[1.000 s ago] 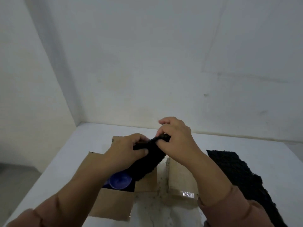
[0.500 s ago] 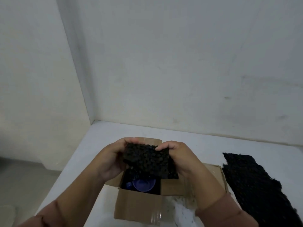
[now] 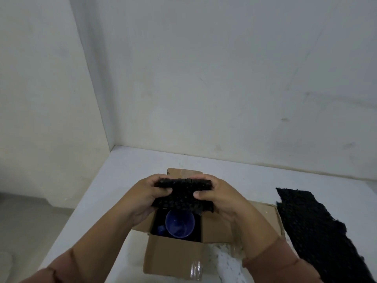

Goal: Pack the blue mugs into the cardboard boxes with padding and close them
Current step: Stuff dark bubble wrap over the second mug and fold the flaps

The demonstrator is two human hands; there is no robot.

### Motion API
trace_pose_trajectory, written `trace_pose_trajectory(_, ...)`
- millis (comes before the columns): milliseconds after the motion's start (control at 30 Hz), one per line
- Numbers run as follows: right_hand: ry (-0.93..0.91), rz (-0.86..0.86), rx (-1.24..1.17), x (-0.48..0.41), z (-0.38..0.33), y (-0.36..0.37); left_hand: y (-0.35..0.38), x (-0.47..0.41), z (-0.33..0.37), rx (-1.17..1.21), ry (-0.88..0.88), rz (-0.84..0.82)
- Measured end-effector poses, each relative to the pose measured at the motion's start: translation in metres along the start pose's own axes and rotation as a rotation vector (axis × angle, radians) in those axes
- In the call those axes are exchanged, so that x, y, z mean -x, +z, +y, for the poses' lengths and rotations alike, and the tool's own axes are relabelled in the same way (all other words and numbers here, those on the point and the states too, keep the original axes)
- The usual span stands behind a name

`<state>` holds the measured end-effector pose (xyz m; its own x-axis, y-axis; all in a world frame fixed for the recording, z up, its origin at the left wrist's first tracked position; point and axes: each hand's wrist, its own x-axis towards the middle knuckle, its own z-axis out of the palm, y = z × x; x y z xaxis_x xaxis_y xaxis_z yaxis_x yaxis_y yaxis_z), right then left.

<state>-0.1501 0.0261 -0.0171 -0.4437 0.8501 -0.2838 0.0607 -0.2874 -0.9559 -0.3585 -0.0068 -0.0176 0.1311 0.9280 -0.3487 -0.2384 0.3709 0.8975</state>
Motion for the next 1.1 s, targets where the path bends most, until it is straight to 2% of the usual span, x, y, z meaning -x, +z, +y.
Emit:
trace_pose_trajectory(67,-0.013,0.044,0.016,0.0,0.002,-0.001,-0.005,0.002,0.001,0.037,0.004,-0.056)
trace_pose_trajectory(167,-0.026,0.086,0.089,-0.001,0.005,-0.005,-0.016,0.003,-0.002,0.175,-0.018,-0.231)
trace_pose_trajectory(233,-0.039,0.093,0.148,-0.001,0.007,-0.005,-0.017,0.002,-0.005,0.124,-0.064,-0.279)
trace_pose_trajectory(300,-0.039,0.086,0.212,-0.001,0.008,-0.005,-0.013,0.0,-0.009,-0.024,-0.077,-0.263)
trace_pose_trajectory(400,-0.005,0.015,0.304,0.002,0.001,-0.008,-0.007,-0.002,-0.01,-0.13,-0.043,-0.154)
trace_pose_trajectory(500,0.059,-0.147,0.167,0.009,-0.007,-0.014,-0.009,-0.004,-0.01,-0.254,0.024,-0.085)
trace_pose_trajectory(567,0.05,-0.168,0.165,0.011,-0.01,-0.014,-0.008,-0.002,-0.011,-0.339,0.054,-0.076)
trace_pose_trajectory(667,0.056,-0.142,0.463,0.008,-0.007,-0.007,-0.008,0.0,-0.014,-0.491,0.07,-0.081)
trace_pose_trajectory(733,0.096,-0.113,0.704,0.008,-0.001,-0.001,-0.011,0.002,-0.015,-0.727,0.097,-0.1)
trace_pose_trajectory(867,0.139,-0.145,0.987,0.013,0.021,0.01,-0.016,0.007,-0.02,-1.183,0.061,-0.288)
trace_pose_trajectory(1100,0.16,-0.276,1.263,0.003,0.03,0.018,-0.021,-0.003,-0.027,-1.439,0.038,-0.441)
